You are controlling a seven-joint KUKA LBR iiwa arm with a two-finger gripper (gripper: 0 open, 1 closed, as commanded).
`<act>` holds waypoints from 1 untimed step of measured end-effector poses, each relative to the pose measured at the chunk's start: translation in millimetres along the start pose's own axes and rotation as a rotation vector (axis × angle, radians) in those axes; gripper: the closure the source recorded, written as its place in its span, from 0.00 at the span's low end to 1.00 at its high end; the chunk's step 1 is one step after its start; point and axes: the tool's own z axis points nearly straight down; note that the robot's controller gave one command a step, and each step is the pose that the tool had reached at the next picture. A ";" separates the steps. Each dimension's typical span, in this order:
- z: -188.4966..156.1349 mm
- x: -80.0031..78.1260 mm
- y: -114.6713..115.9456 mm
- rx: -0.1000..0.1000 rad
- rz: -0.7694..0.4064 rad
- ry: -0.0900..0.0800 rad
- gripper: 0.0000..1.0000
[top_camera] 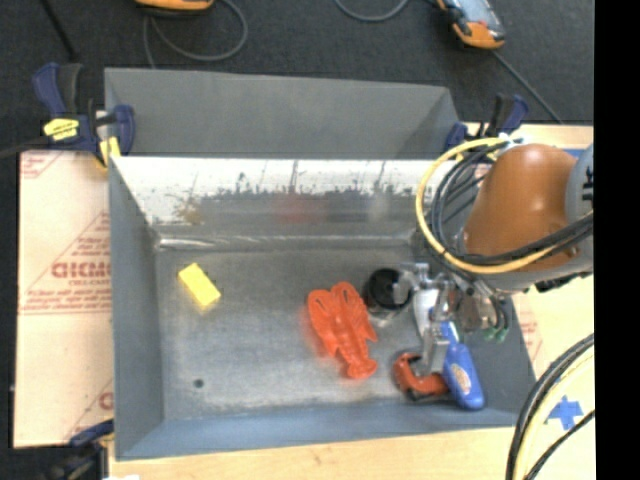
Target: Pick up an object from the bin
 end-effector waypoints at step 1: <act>-4.5 -1.7 0.1 0.001 -0.002 -0.008 0.00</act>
Offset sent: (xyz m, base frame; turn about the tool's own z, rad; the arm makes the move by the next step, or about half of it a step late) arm -0.0078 -0.0152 -0.0385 -0.1069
